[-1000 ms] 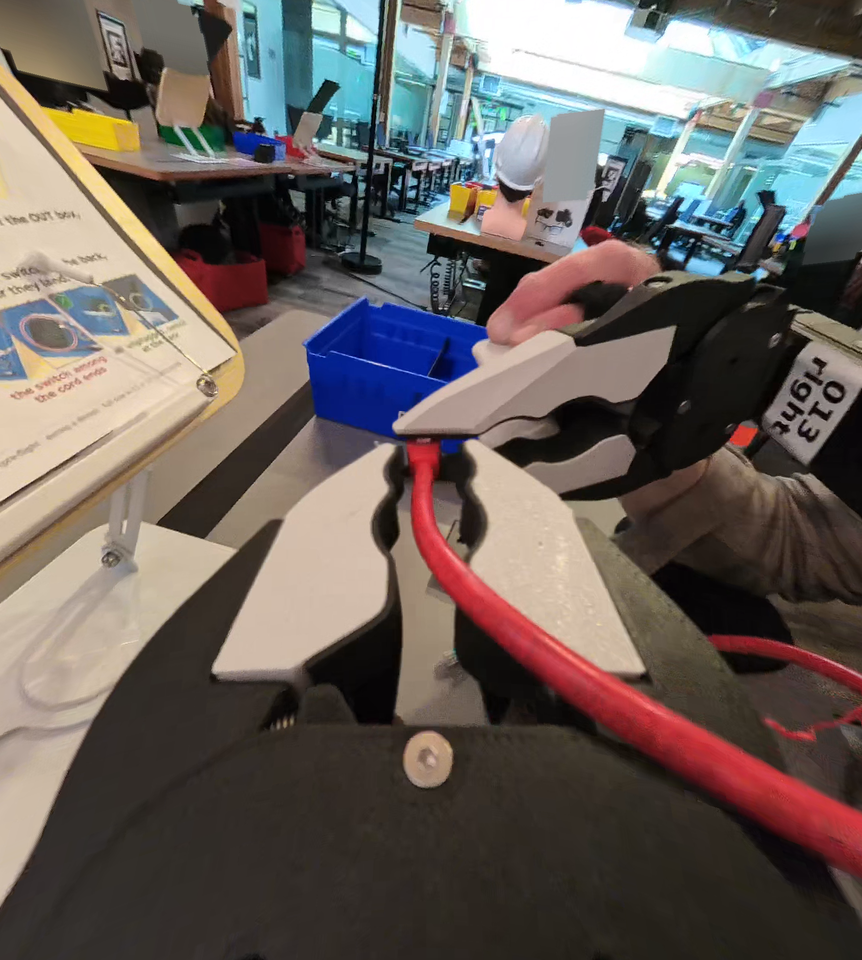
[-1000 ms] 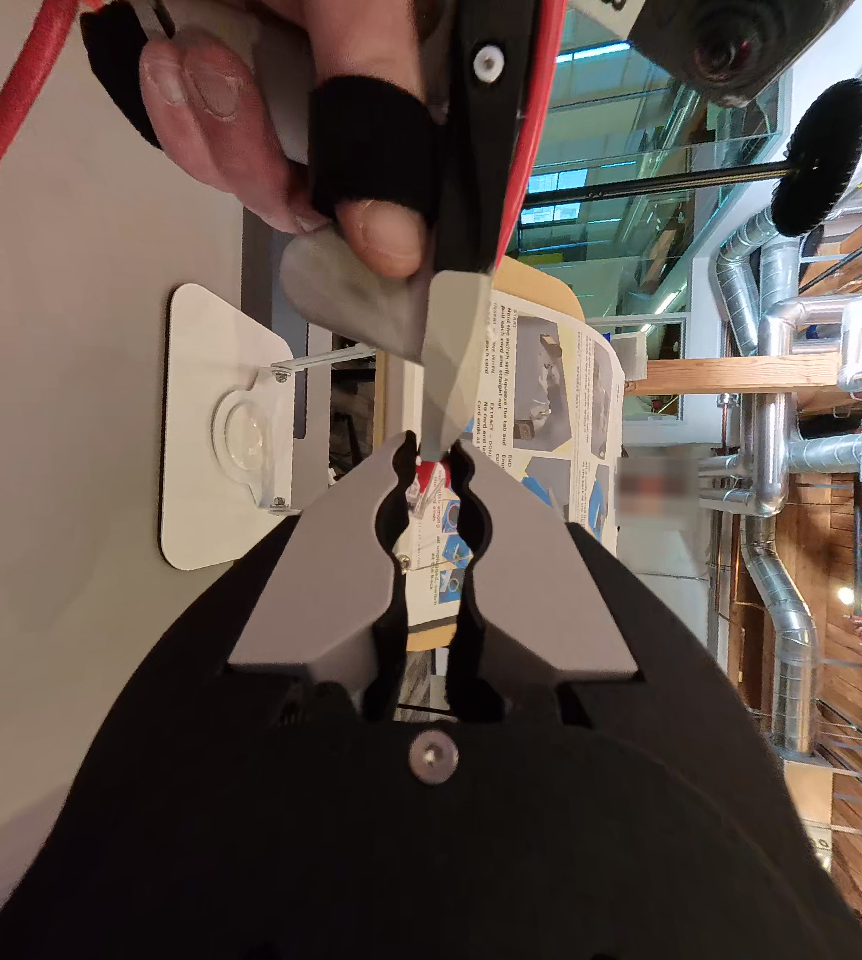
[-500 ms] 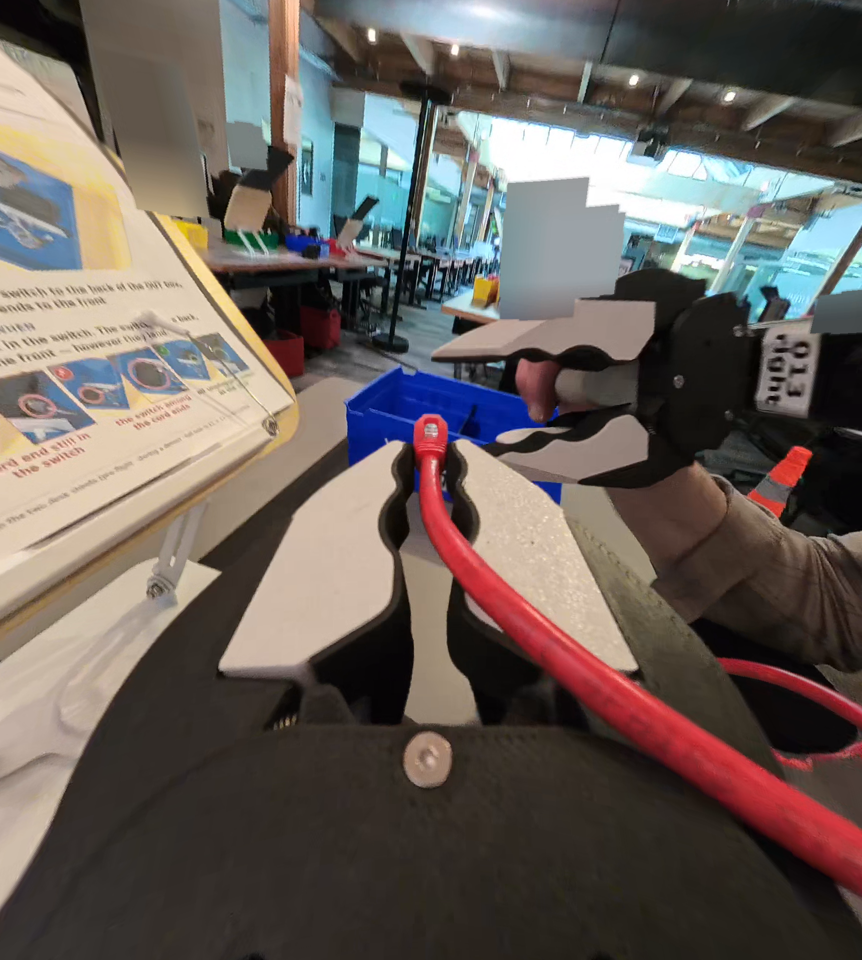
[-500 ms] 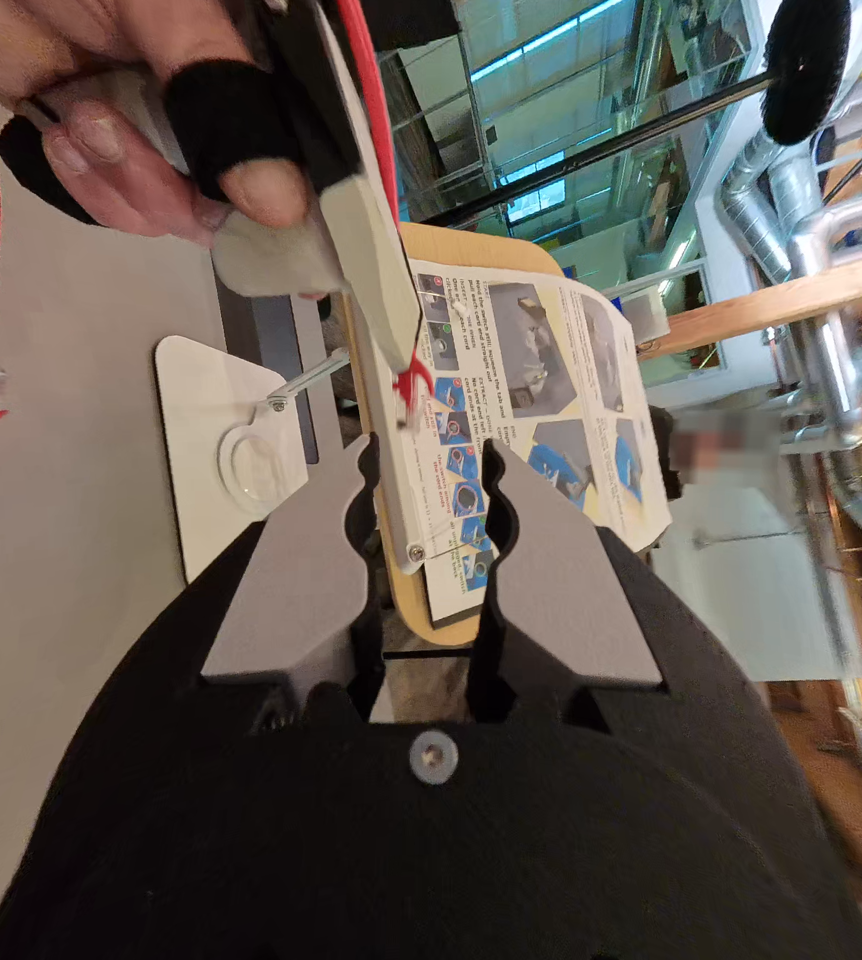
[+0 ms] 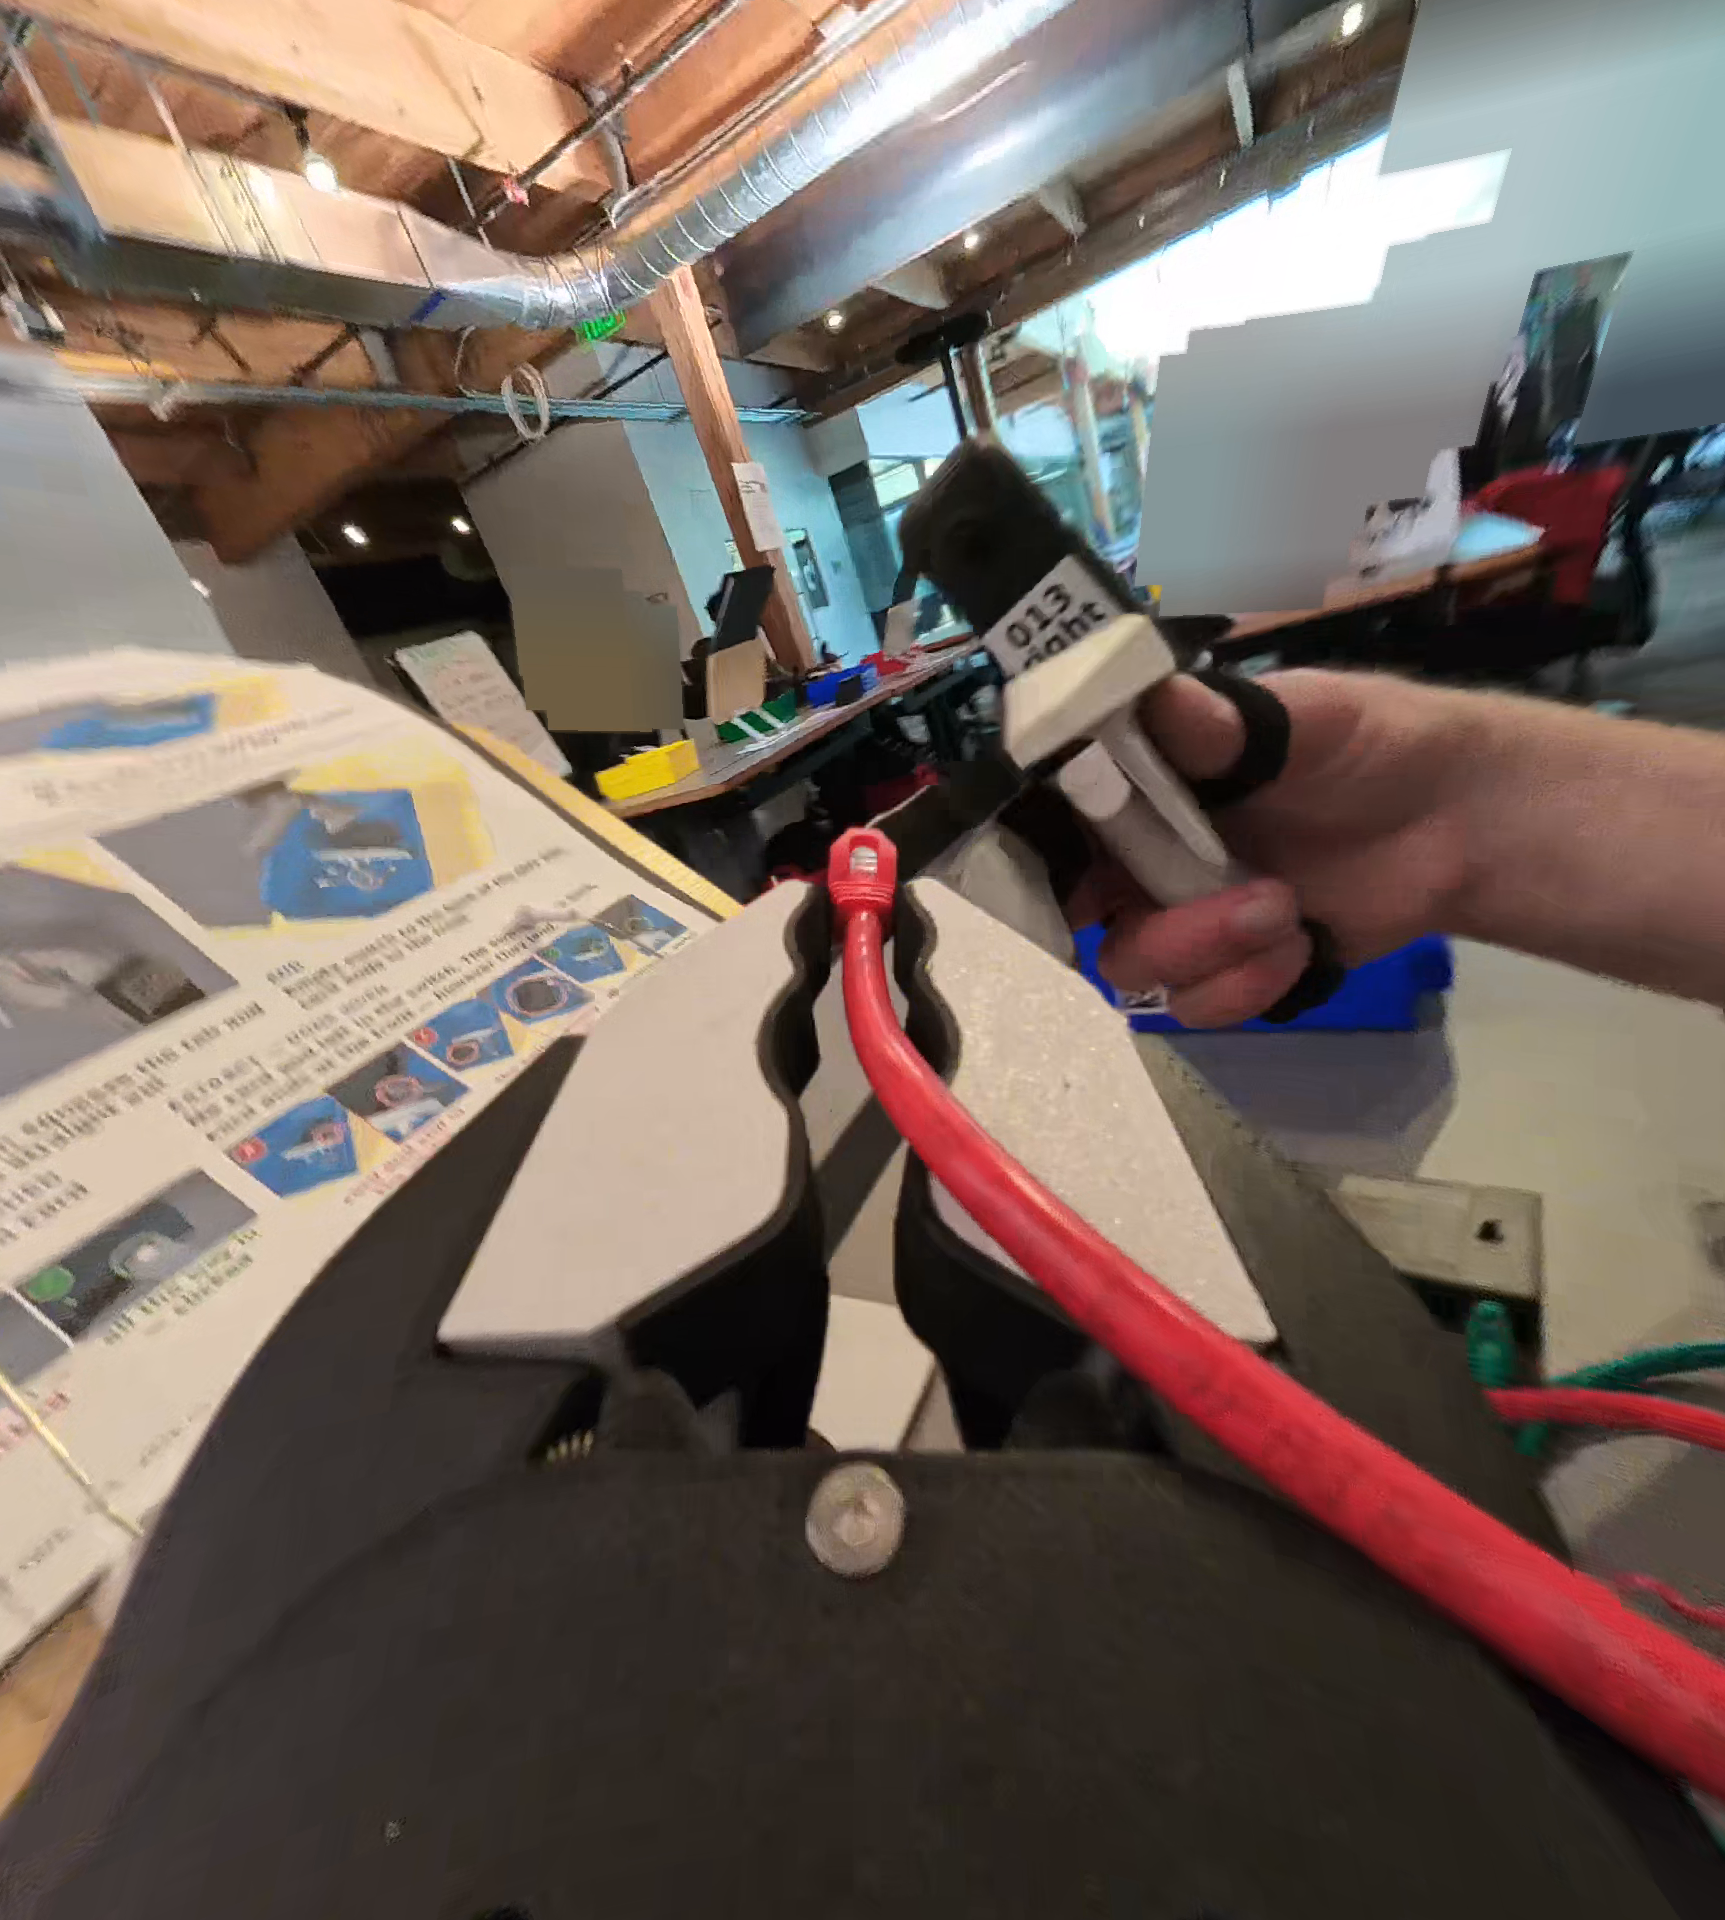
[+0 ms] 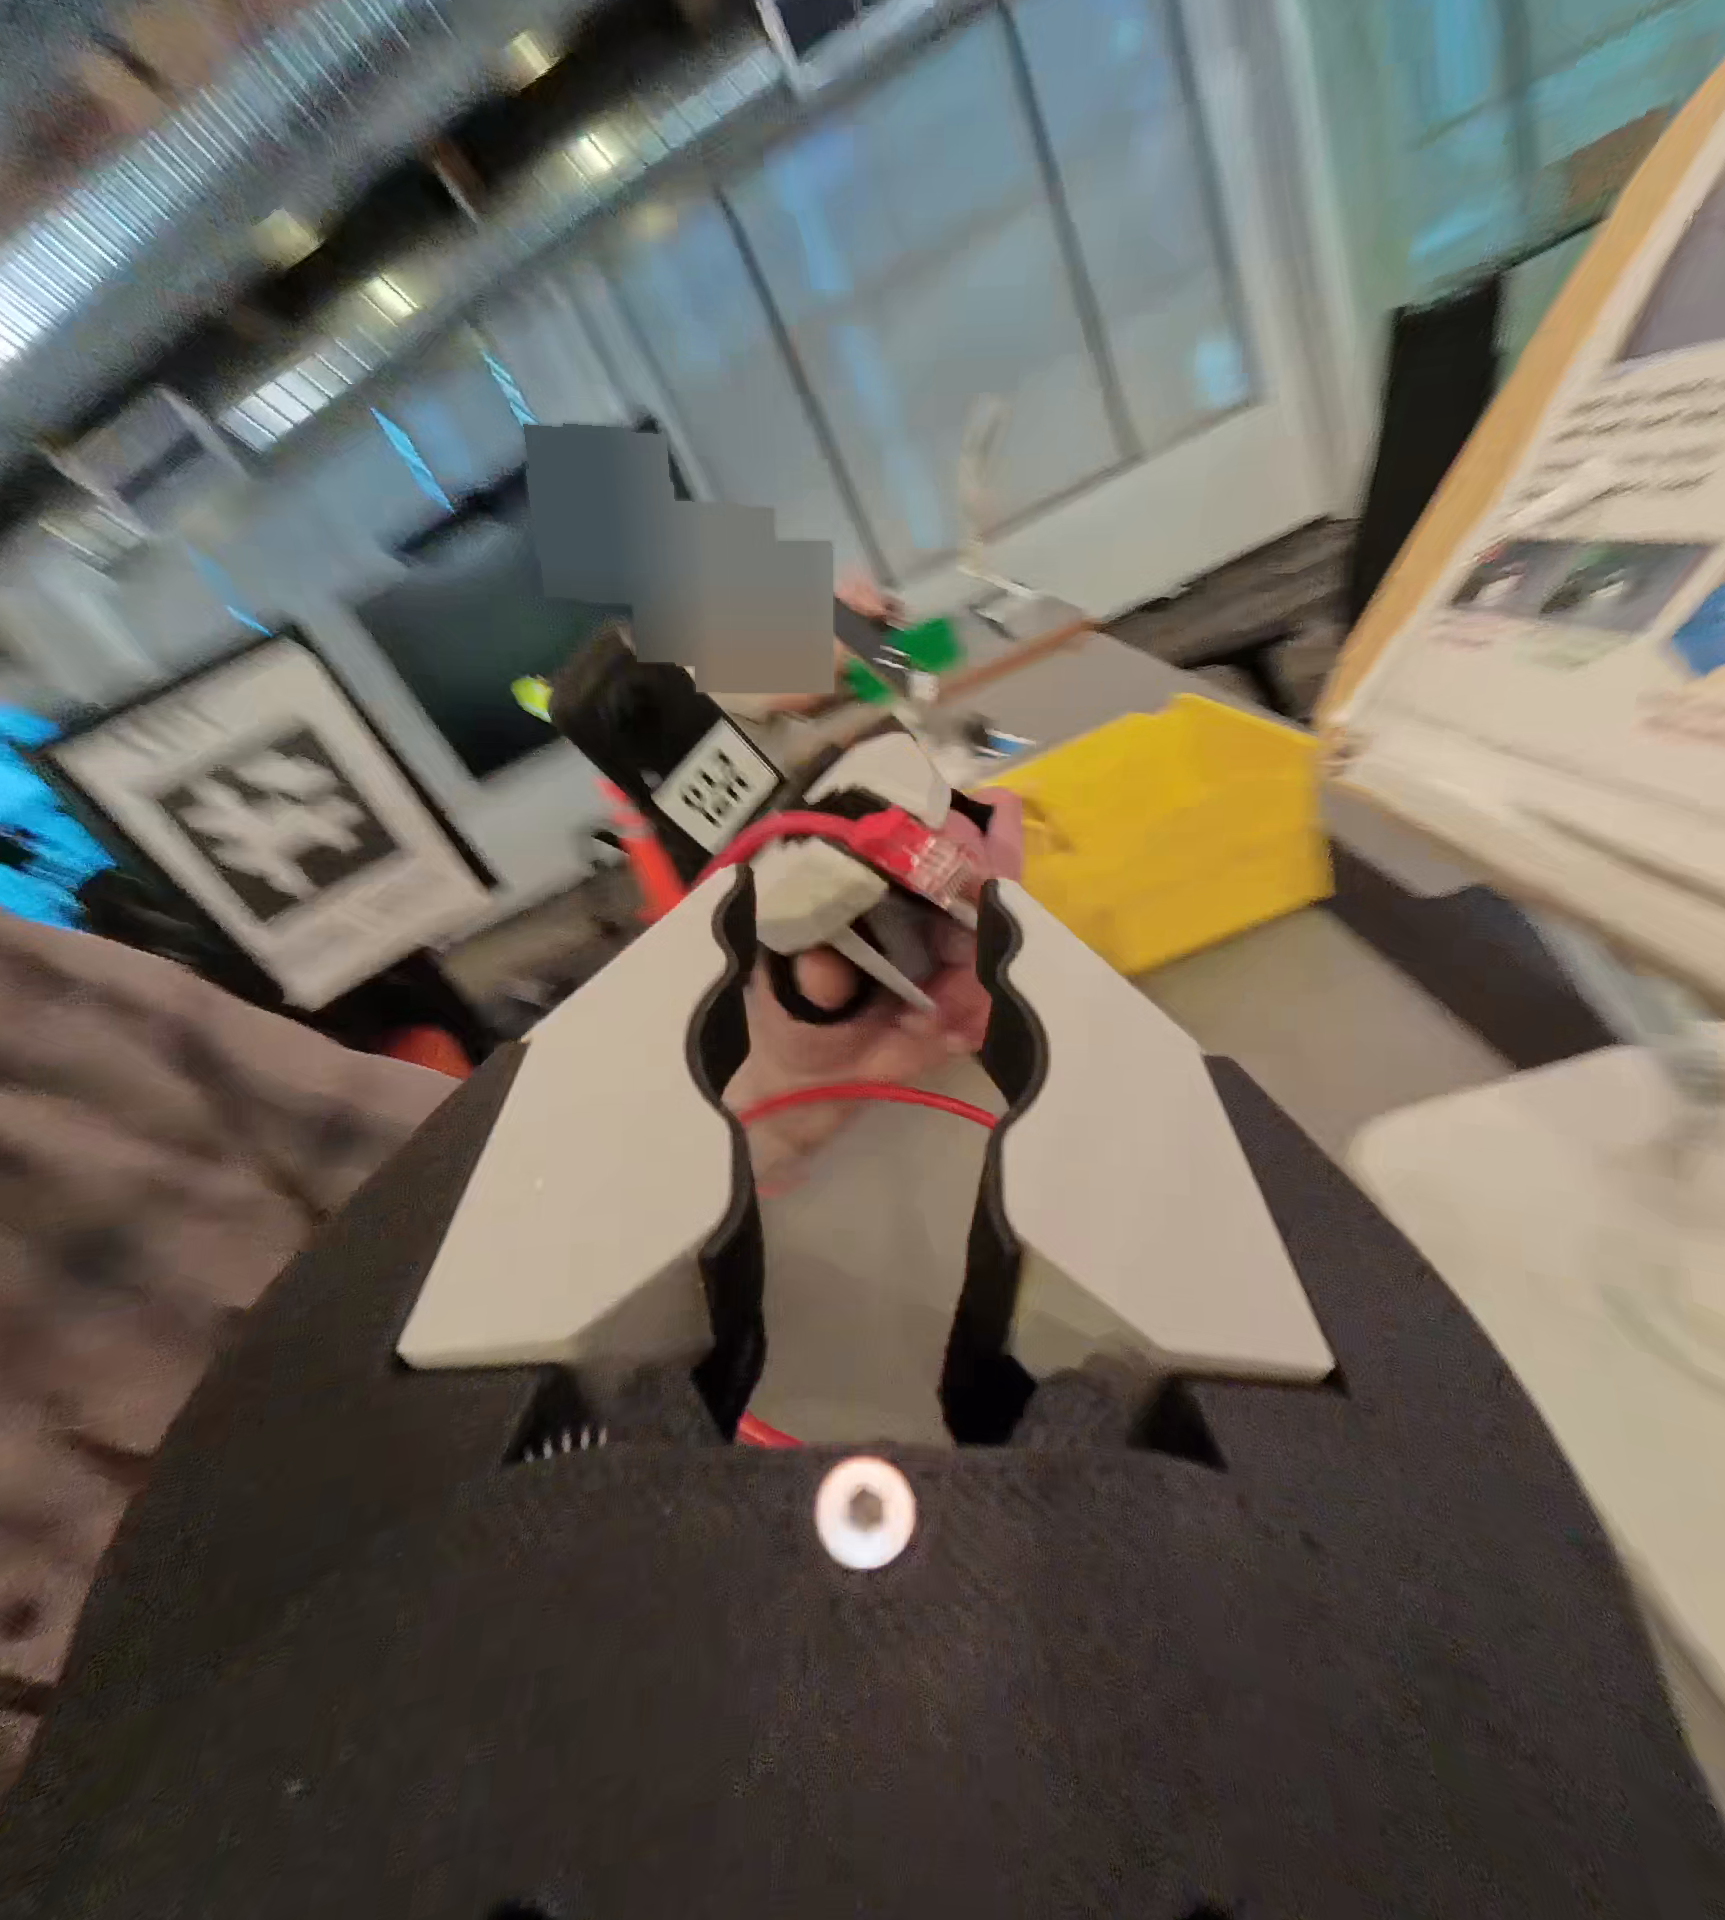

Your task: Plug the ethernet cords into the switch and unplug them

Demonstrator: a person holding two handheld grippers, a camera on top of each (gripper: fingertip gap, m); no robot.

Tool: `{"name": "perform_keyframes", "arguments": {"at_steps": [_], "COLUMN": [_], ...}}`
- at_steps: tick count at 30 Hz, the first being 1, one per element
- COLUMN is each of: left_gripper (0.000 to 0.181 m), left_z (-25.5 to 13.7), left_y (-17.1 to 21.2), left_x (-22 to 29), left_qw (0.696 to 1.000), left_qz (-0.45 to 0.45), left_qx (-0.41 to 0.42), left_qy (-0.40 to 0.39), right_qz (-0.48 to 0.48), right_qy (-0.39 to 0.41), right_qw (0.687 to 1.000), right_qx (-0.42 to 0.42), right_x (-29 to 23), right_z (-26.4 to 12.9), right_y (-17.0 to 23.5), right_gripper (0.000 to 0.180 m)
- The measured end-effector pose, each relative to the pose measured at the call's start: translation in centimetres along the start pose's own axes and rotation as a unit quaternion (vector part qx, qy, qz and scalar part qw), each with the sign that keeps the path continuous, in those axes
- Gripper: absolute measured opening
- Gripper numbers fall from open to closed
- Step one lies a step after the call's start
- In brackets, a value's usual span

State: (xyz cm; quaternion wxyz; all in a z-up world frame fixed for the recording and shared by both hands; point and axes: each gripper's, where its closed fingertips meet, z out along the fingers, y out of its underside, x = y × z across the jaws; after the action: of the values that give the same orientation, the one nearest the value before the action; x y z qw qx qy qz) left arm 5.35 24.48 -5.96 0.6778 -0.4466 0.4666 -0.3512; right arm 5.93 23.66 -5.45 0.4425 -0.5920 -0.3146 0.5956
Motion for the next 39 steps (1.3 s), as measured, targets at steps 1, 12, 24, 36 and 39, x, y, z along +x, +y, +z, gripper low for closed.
{"name": "perform_keyframes", "arguments": {"at_steps": [1, 12, 24, 36, 39], "left_gripper": [0.012, 0.012, 0.011, 0.013, 0.013], "left_z": [0.1, 1.1, 1.3, 1.6, 1.6], "left_y": [-0.2, -0.2, 0.2, 0.4, 0.3], "left_x": [0.3, 2.0, 1.9, 2.1, 2.0], "left_qw": [1.000, 0.986, 0.965, 0.957, 0.958], "left_qz": [0.029, 0.164, 0.246, 0.271, 0.265], "left_qx": [-0.002, -0.033, -0.076, -0.083, -0.082], "left_qy": [-0.006, -0.027, -0.057, -0.070, -0.077], "right_qz": [0.033, 0.079, 0.047, 0.061, 0.060], "right_qy": [-0.027, -0.086, -0.012, -0.021, -0.016], "right_qw": [0.999, 0.993, 0.998, 0.997, 0.997], "right_qx": [0.011, 0.012, -0.040, -0.045, -0.038], "right_x": [-0.1, -1.0, -0.8, -0.8, -0.6], "right_z": [0.1, 1.1, 0.7, 0.8, 0.8], "right_y": [0.0, 1.1, 1.6, 2.0, 1.8], "right_gripper": [0.040, 0.016, 0.013, 0.012, 0.014]}}
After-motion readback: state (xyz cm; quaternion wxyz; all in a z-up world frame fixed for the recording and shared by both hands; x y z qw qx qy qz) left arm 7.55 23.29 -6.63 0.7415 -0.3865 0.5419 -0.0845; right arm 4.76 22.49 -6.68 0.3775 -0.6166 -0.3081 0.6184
